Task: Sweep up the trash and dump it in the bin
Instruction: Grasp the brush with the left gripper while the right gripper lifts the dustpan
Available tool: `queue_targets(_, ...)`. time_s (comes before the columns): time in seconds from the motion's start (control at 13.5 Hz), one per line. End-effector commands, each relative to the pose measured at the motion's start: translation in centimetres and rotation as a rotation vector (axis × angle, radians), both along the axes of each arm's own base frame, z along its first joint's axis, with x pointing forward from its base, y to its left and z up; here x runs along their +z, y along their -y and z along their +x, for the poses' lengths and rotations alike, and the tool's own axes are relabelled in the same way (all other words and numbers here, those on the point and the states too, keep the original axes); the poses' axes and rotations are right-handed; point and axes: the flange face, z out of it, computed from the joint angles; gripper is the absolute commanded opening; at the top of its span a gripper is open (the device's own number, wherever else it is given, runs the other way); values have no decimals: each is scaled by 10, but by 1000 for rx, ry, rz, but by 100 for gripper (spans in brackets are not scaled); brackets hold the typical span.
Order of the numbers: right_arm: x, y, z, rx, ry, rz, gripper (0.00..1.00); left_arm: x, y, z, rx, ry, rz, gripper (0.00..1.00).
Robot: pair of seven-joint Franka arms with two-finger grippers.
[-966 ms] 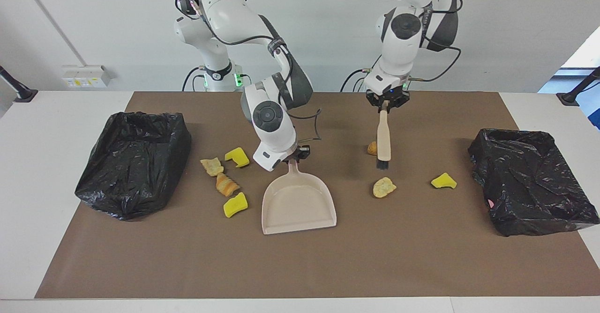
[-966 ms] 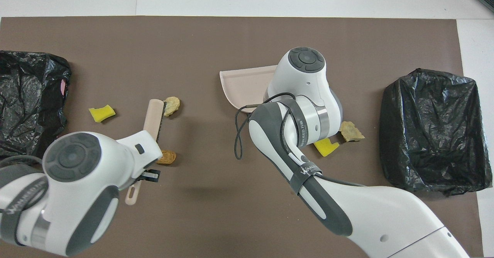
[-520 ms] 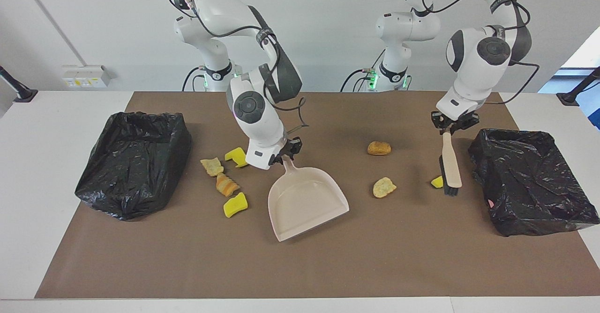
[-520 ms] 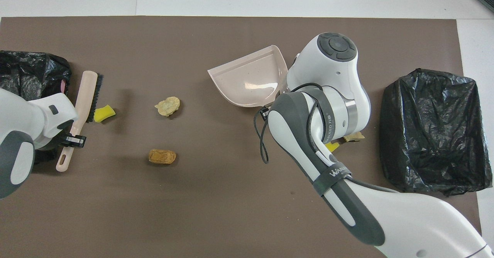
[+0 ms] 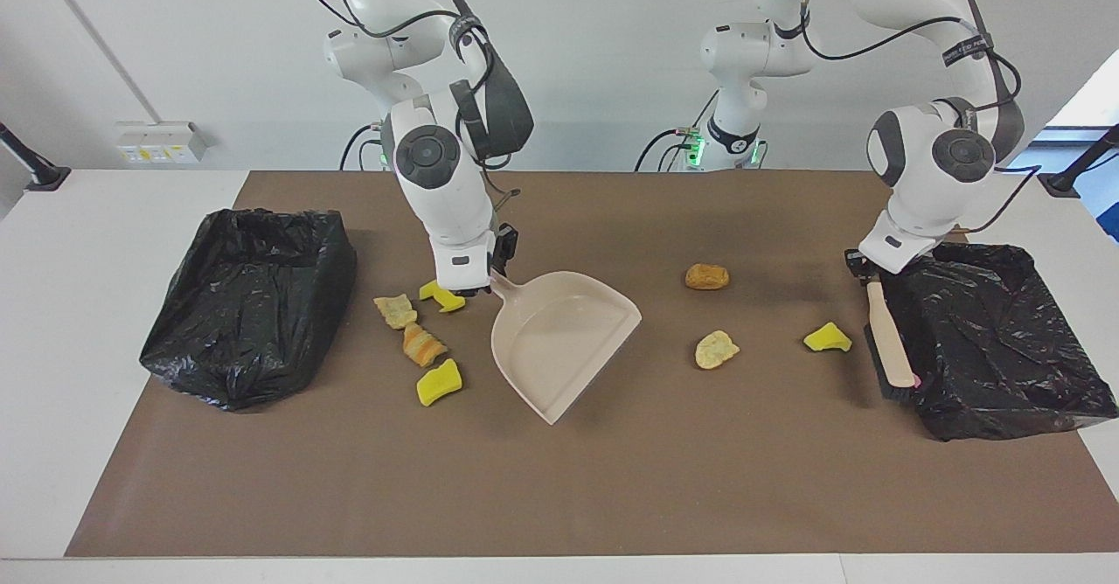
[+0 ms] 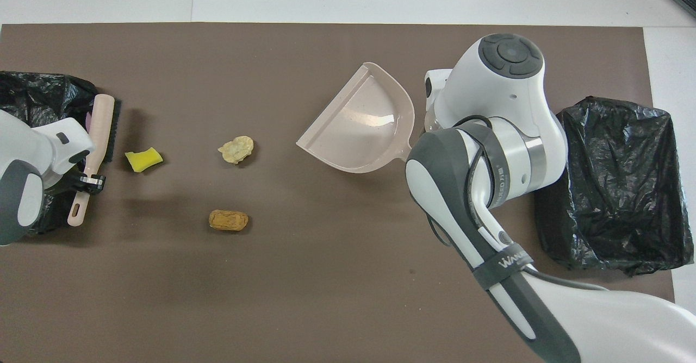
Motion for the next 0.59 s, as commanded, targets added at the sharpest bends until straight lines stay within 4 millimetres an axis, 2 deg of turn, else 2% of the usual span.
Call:
queue_targets(0.0,2,-3,-18,195,23,-39,0,-1,-3,-3,-3,-8,15,0)
queue_targets(0.22,-8,-14,-27,318,16,-71,0,-5,11,-12,-26,-32,11,0)
queue_targets(0.52,-25,-44,-48,423,5,-163,0,-8,39,-23,-56,-73,6,0)
